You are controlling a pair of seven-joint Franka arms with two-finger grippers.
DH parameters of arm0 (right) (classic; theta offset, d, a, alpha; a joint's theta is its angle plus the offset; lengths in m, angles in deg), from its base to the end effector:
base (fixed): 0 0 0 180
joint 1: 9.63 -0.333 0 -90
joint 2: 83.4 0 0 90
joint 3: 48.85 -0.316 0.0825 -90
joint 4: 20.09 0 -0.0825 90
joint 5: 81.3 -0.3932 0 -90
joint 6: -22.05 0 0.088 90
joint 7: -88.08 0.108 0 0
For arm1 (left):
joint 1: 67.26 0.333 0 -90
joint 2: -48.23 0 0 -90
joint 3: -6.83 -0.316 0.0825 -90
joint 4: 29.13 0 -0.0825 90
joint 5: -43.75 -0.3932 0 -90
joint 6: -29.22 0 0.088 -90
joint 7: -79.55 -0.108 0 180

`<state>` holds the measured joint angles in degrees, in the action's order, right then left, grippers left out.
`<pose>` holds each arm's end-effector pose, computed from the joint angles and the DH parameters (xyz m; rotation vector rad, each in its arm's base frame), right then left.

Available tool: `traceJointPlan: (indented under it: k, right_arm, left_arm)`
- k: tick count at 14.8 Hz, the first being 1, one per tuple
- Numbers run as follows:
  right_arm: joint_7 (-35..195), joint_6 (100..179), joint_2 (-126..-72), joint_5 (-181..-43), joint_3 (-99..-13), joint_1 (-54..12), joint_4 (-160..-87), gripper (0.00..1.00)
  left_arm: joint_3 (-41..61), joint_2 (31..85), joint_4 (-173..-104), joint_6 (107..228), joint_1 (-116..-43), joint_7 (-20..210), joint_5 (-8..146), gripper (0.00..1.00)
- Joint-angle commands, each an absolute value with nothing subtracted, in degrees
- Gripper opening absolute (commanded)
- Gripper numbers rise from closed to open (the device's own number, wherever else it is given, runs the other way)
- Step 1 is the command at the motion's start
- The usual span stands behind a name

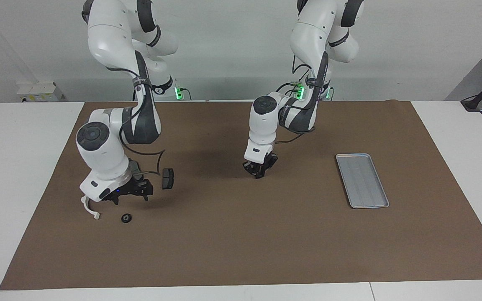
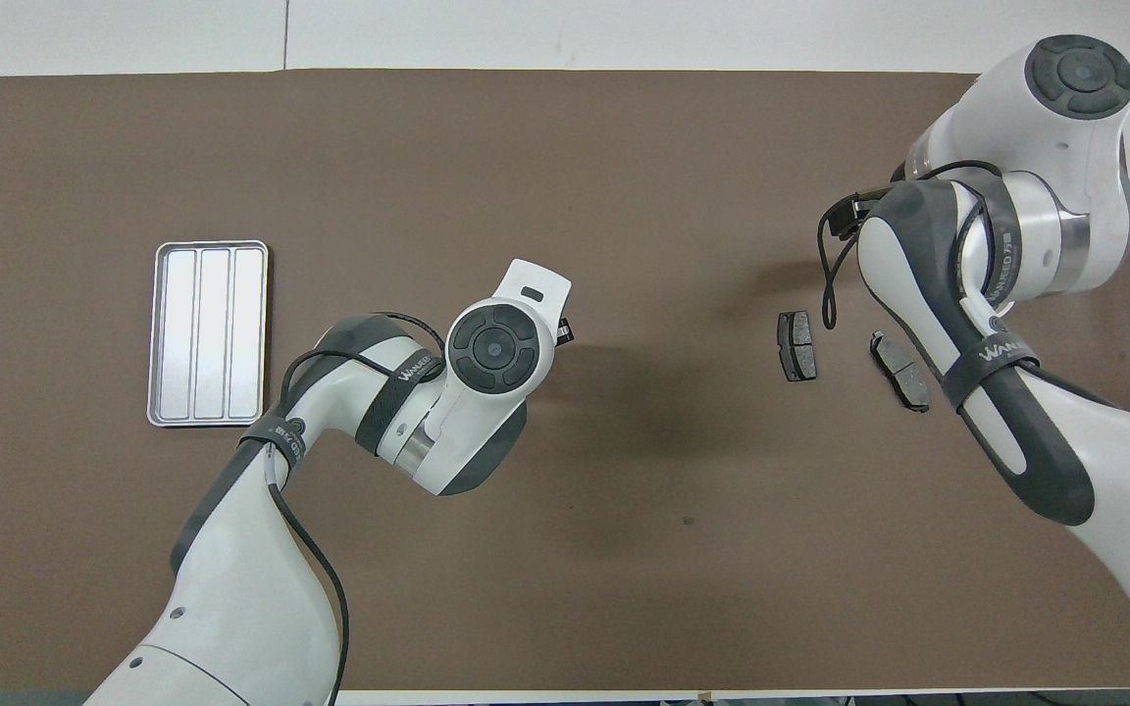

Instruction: Place bearing gear from tray to pile

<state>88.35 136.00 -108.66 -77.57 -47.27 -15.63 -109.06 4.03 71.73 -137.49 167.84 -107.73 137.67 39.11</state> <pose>0.6875 0.0515 0.3893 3.0663 0.1559 -0.0029 0.5134 -0.3981 0.2924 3.0647 0.4539 0.2105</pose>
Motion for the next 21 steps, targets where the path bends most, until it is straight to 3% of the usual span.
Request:
traceJointPlan:
  k: [1, 6, 13, 16, 21]
  right_arm:
    - [97.18, 130.61, -105.82, -77.69, -47.53, -19.02, -108.59, 1.0]
    - [119.5, 127.6, -103.62, -78.04, -47.62, -28.06, -108.77, 1.0]
    - [141.05, 131.47, -104.84, -80.16, -49.29, -36.68, -109.21, 1.0]
    - [146.6, 134.1, -105.99, -79.55, -49.29, -40.03, -109.21, 1.0]
    - [160.73, 138.32, -115.72, -75.16, -49.2, -46.01, -104.31, 1.0]
  left_arm:
    - [2.96, 70.91, -138.39, 169.15, -108.48, 138.79, 37.42, 1.0]
    - [1.56, 69.51, -131.9, 161.87, -106.3, 137.3, 36.89, 1.0]
    - [1.11, 60.63, -114.5, 134.73, -84.96, 104.91, 38.99, 1.0]
    - [0.94, 53.97, -112.1, 130.12, -75.81, 92.33, 43.39, 1.0]
    - [0.76, 46.49, -110.08, 125.9, -69.63, 86.4, 45.07, 1.0]
